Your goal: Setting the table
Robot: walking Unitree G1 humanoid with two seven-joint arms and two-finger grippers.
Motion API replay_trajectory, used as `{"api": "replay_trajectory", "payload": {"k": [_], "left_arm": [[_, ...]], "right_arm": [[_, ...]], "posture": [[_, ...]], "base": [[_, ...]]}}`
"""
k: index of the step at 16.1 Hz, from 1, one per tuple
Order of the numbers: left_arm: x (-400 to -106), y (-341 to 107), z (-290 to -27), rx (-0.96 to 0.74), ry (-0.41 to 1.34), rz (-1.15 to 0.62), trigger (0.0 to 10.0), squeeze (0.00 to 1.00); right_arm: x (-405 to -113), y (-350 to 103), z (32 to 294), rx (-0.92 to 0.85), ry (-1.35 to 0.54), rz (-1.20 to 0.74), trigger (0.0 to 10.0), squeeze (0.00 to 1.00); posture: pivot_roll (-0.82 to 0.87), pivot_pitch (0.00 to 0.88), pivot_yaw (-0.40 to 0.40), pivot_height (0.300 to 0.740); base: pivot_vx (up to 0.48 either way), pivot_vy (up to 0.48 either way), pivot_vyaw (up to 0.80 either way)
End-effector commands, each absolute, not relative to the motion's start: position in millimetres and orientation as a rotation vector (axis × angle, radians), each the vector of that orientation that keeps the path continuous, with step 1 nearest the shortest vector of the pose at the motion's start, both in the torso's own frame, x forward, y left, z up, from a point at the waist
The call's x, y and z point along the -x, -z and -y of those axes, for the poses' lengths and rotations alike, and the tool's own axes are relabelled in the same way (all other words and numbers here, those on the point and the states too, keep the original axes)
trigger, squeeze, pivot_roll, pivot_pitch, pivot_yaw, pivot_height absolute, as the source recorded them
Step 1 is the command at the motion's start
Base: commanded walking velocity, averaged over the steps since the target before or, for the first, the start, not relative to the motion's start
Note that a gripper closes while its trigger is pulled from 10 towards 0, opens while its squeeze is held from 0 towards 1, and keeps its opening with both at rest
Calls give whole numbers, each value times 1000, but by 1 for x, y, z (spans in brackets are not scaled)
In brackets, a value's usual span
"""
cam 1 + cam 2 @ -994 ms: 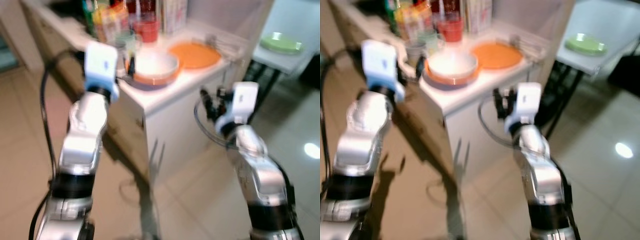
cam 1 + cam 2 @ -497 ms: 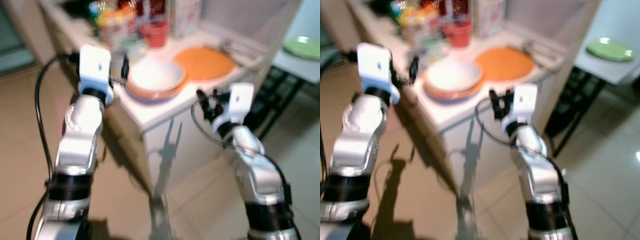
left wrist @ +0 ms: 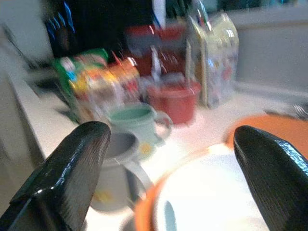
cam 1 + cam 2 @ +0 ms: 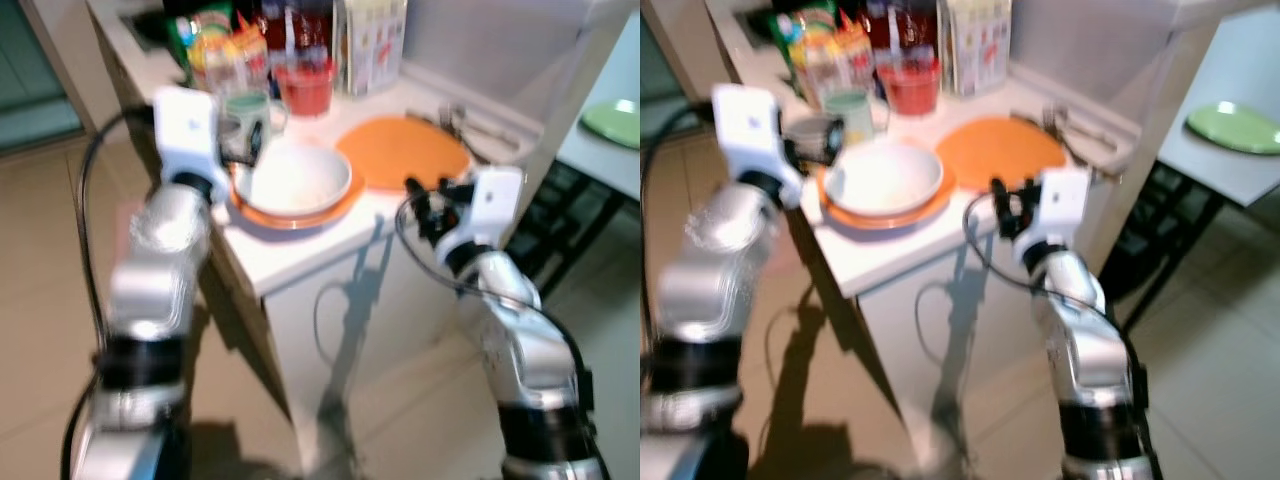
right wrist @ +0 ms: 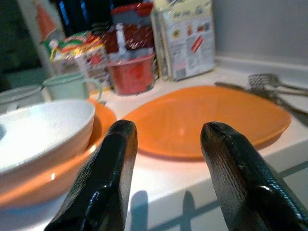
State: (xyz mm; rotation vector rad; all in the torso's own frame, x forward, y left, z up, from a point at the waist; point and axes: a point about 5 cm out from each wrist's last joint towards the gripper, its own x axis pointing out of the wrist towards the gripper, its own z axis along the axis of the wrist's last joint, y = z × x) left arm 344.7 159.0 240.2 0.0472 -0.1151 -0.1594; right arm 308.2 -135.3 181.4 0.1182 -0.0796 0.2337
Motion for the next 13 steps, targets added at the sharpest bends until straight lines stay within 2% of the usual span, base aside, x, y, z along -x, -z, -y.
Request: {"api": "replay_trajectory", "payload": {"k": [1, 5, 6, 7, 8, 13], "left_arm": [[-349, -240, -155, -7, 218, 50, 10000, 1000], [-363, -244, -157, 74, 299, -71, 10000, 1000], [-368, -246, -158, 58, 316, -97, 10000, 961], [-372, -246, -158, 23, 322, -112, 10000, 451], [-378, -246, -161, -9, 306, -120, 10000, 0], [-392, -234, -168, -53, 276, -208, 10000, 0]], "right_arm": [[-307, -190, 136, -118, -278, 92, 10000, 0], [-302, -194, 136, -56, -413, 53, 10000, 0], [-299, -194, 137, -29, -457, 35, 10000, 0], [-297, -194, 137, -6, -490, 20, 10000, 0], [-293, -193, 135, 12, -533, 0, 10000, 0], [-282, -190, 129, 53, -661, -82, 10000, 0]], "posture": [[5, 0, 38, 740], [0, 0, 41, 740], [-4, 0, 41, 740], [-4, 0, 41, 740], [-4, 0, 41, 740], [-13, 0, 46, 740]], "base": [[0, 0, 0], [0, 0, 0], [0, 0, 0], [0, 0, 0], [0, 0, 0], [0, 0, 0]]}}
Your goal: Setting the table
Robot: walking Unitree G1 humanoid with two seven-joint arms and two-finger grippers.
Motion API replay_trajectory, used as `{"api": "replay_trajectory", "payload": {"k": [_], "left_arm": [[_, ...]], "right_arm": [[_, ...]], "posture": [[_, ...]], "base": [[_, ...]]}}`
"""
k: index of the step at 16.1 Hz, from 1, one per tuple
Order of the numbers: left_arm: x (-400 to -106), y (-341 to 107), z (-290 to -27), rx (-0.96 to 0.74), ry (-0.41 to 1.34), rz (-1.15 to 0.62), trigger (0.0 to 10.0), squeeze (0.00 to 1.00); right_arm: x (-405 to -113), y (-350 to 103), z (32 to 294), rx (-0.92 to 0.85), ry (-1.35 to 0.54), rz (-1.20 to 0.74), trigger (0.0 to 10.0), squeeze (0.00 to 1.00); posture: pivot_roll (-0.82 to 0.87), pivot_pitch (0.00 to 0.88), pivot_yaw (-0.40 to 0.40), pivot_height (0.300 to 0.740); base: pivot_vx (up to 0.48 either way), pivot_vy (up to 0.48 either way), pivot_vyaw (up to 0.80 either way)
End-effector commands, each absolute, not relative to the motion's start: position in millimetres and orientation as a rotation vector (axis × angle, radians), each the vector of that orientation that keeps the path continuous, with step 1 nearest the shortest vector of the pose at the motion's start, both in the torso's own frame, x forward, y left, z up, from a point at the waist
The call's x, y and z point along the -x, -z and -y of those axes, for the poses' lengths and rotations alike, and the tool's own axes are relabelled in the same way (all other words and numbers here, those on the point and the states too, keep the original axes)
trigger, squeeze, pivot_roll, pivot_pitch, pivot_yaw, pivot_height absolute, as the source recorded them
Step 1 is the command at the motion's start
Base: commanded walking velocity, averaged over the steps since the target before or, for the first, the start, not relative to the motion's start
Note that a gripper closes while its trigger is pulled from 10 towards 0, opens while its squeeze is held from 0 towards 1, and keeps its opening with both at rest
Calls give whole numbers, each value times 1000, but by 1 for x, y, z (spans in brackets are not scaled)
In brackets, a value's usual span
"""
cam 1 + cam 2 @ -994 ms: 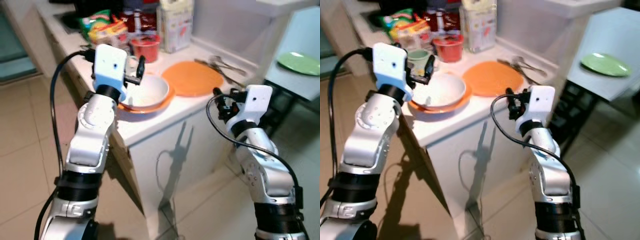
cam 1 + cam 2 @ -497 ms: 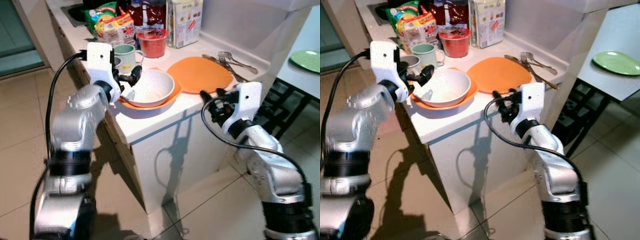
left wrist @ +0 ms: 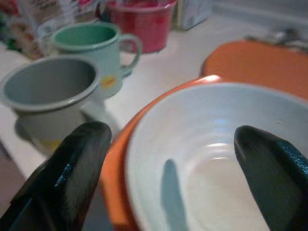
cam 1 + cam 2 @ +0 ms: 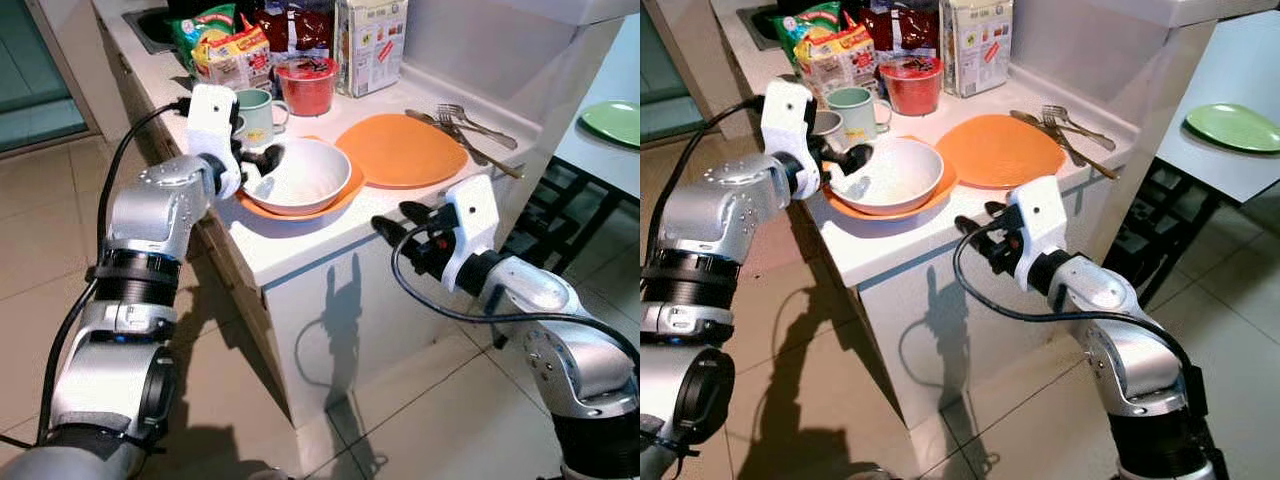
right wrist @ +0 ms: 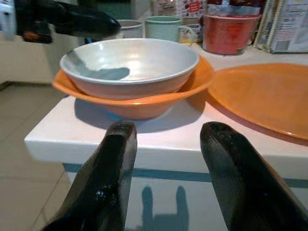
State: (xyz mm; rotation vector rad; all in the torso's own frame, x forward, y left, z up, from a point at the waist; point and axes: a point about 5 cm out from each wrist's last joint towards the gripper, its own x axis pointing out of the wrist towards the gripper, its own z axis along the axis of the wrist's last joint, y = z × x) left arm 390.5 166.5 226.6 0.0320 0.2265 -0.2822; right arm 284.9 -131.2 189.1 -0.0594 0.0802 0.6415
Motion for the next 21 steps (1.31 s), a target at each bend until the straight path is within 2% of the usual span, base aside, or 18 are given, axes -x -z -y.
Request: {"api": "replay_trajectory", "payload": {"k": [1, 6, 16, 17, 18, 19, 21], "left_arm": [[-394, -234, -171, -53, 251, -202, 10000, 0], [-405, -227, -184, -76, 190, -217, 10000, 0], [-406, -211, -180, -118, 265, -279, 10000, 0], [-405, -207, -176, -129, 292, -300, 6431, 0], [-405, -205, -175, -134, 300, -310, 4667, 0], [-405, -204, -175, -137, 301, -313, 4118, 0], [-404, -201, -175, -144, 319, -340, 2392, 0]], "right_arm": [[-281, -190, 129, 58, -669, -86, 10000, 0], [-278, -189, 130, 89, -688, -108, 10000, 0], [-276, -187, 131, 118, -708, -118, 10000, 0], [-275, -187, 132, 120, -710, -118, 10000, 0], [-276, -187, 132, 122, -710, -119, 10000, 0], [-276, -187, 132, 122, -710, -119, 10000, 0], [-276, -187, 133, 127, -710, -120, 10000, 0]], "posture": [[-13, 0, 46, 740], [-21, 0, 49, 740], [-25, 0, 46, 740], [-25, 0, 44, 740], [-28, 0, 44, 740], [-28, 0, 44, 740], [-27, 0, 43, 740]], "base": [[0, 0, 0], [0, 0, 0], [0, 0, 0], [0, 0, 0], [0, 0, 0], [0, 0, 0], [0, 0, 0]]}}
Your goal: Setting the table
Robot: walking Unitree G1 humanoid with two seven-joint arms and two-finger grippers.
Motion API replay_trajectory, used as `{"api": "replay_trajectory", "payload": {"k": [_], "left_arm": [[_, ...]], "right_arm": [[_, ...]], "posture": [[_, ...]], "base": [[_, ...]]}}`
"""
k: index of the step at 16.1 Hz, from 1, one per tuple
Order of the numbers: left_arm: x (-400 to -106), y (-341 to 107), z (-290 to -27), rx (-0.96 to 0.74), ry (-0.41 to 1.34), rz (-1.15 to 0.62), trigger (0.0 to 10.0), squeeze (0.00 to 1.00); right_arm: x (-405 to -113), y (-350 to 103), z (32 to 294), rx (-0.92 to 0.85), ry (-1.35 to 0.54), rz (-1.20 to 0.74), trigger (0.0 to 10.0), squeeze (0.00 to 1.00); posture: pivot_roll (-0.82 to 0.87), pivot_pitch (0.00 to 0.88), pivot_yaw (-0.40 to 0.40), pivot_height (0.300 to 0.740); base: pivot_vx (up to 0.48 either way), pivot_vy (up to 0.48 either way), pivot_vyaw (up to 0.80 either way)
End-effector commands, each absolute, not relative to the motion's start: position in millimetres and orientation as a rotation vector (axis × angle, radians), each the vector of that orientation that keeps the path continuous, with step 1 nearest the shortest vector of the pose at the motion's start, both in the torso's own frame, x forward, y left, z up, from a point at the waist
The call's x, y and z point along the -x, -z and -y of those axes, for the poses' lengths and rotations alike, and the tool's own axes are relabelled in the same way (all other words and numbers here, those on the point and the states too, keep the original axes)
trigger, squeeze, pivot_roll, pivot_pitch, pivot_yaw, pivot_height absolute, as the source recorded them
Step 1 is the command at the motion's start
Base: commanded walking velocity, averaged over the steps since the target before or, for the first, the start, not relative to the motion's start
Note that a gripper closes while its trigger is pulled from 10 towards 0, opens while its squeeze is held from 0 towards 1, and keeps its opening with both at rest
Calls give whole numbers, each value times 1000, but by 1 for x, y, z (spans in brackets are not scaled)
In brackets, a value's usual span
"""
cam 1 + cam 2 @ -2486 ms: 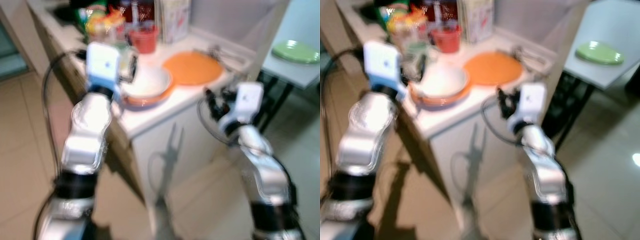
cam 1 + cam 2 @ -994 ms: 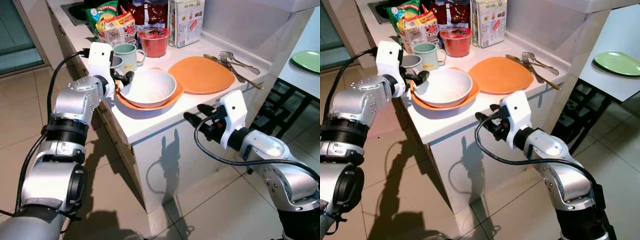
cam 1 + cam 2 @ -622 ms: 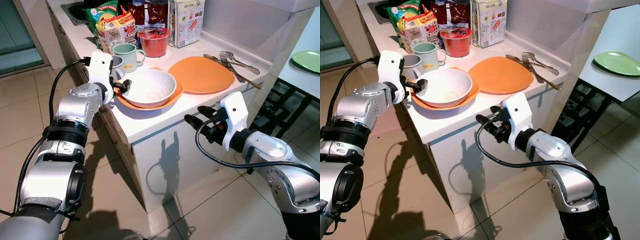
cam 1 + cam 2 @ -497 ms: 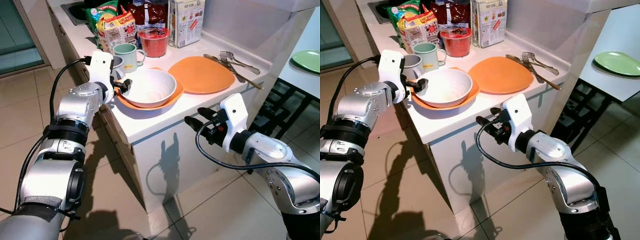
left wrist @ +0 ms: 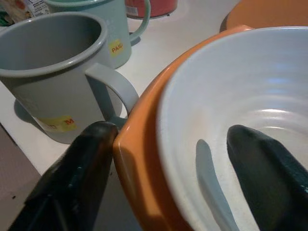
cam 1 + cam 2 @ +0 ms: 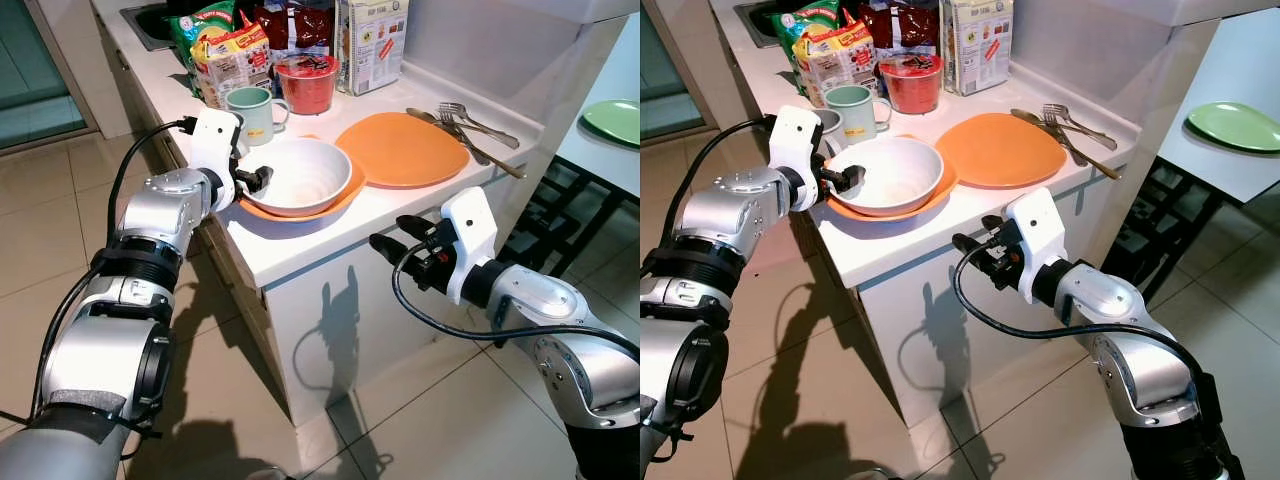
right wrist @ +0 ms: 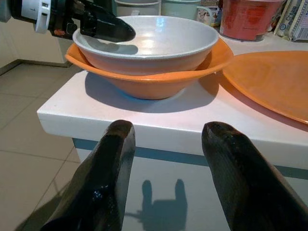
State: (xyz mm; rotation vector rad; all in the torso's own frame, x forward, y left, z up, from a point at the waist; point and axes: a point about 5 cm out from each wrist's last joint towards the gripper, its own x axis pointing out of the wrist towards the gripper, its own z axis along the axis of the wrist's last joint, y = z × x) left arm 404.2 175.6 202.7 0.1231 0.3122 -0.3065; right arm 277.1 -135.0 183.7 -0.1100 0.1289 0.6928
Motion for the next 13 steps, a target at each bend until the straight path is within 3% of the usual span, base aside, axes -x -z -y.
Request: {"api": "replay_trajectory", "payload": {"k": [1, 2, 12, 13], "left_arm": [[-404, -200, -175, -151, 328, -353, 824, 0], [-403, -199, -175, -166, 338, -370, 0, 0], [-406, -204, -176, -192, 320, -331, 0, 0], [-408, -210, -178, -197, 298, -285, 10000, 0]], "right_arm": [[-276, -187, 134, 130, -711, -120, 10000, 0], [-277, -187, 134, 131, -711, -119, 10000, 0], [-279, -187, 138, 152, -687, -111, 10000, 0], [-279, -187, 138, 155, -684, -109, 10000, 0]], "posture": [[-27, 0, 43, 740], [-25, 0, 44, 740], [-28, 0, 49, 740], [-27, 0, 50, 740]], "base": [[0, 0, 0], [0, 0, 0], [0, 0, 0], [0, 0, 0]]}}
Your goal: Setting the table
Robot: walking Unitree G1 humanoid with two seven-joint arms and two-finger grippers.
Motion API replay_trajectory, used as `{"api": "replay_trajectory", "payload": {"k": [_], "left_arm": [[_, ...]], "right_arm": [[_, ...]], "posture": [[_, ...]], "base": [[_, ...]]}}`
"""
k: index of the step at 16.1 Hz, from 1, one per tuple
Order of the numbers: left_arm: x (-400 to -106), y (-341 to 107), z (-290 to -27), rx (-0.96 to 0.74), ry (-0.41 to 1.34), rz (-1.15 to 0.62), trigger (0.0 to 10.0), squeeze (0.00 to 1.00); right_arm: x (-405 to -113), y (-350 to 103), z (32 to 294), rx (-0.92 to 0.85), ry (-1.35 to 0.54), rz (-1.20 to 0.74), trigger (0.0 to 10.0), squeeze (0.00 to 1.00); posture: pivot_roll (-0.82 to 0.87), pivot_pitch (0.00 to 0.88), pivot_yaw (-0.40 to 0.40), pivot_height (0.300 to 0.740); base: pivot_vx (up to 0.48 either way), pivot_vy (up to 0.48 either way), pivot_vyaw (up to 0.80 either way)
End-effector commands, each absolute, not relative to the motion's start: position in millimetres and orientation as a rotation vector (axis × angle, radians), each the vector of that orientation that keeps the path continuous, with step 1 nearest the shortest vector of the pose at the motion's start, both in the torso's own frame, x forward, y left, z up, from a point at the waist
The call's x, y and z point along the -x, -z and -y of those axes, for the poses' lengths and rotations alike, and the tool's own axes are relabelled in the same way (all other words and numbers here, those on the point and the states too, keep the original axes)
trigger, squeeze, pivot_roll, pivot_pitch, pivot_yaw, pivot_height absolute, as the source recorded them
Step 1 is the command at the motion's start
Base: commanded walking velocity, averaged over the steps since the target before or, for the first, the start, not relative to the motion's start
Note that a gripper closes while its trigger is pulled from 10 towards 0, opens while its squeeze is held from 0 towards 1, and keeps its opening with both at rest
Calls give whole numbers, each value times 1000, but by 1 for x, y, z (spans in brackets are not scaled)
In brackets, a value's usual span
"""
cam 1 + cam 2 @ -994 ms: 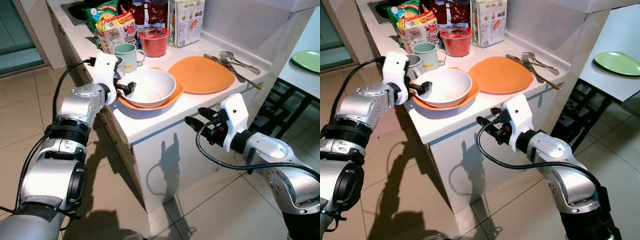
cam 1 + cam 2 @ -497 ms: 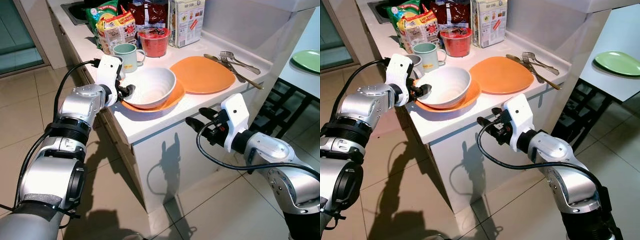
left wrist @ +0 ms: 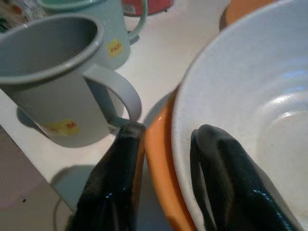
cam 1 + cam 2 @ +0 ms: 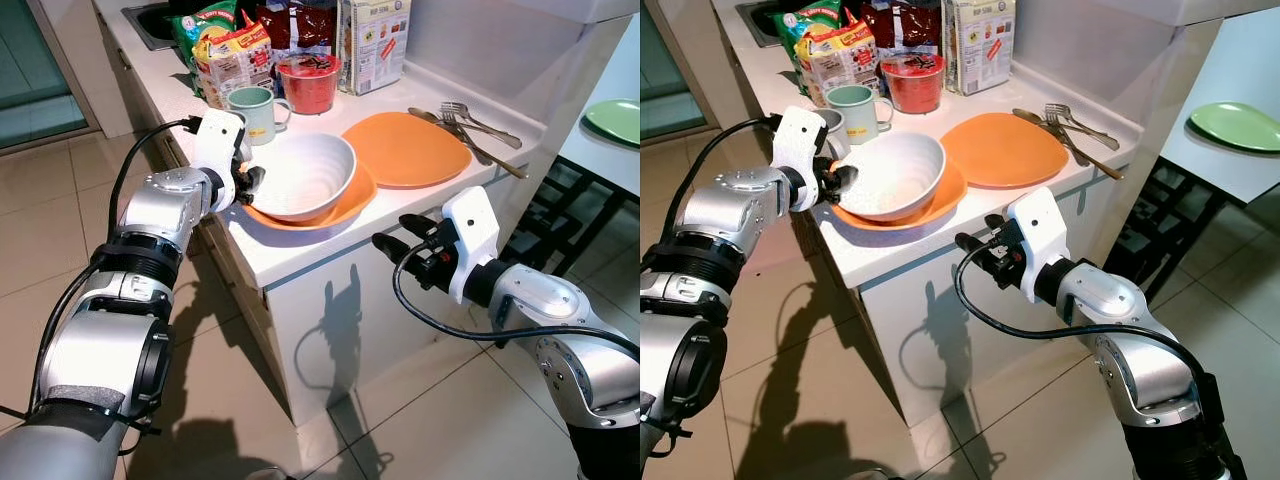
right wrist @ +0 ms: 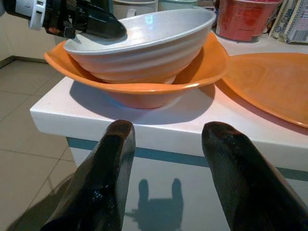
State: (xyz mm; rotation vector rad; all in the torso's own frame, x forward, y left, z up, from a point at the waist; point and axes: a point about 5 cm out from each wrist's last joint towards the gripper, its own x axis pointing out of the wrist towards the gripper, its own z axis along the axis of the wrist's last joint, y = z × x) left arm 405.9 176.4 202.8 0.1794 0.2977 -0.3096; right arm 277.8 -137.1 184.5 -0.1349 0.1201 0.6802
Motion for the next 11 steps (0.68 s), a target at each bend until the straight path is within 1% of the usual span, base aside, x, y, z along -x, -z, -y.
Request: {"api": "replay_trajectory", "payload": {"k": [1, 4, 6, 7, 9, 10, 11], "left_arm": [[-409, -216, -179, -199, 284, -237, 10000, 0], [-413, -236, -183, -162, 222, -115, 10000, 0], [-414, -247, -182, -147, 227, -63, 10000, 0], [-413, -251, -181, -155, 250, -58, 10000, 0], [-411, -247, -180, -190, 312, -118, 10000, 0], [-410, -245, -181, -191, 329, -152, 10000, 522], [-406, -242, -188, -171, 354, -229, 10000, 1000]], "right_arm": [[-280, -187, 138, 161, -679, -106, 10000, 0], [-280, -187, 139, 171, -671, -102, 10000, 0], [-279, -187, 139, 174, -669, -101, 10000, 0], [-279, -187, 140, 176, -668, -101, 10000, 0], [-278, -187, 141, 183, -668, -104, 10000, 0], [-277, -187, 142, 185, -671, -106, 10000, 0], [-276, -187, 143, 191, -678, -110, 10000, 0]], "posture": [[-27, 0, 50, 740], [-28, 0, 50, 740], [-31, 0, 51, 740], [-34, 0, 52, 740], [-35, 0, 53, 740], [-36, 0, 54, 740], [-35, 0, 55, 740]], "base": [[0, 0, 0], [0, 0, 0], [0, 0, 0], [0, 0, 0], [0, 0, 0], [0, 0, 0], [0, 0, 0]]}}
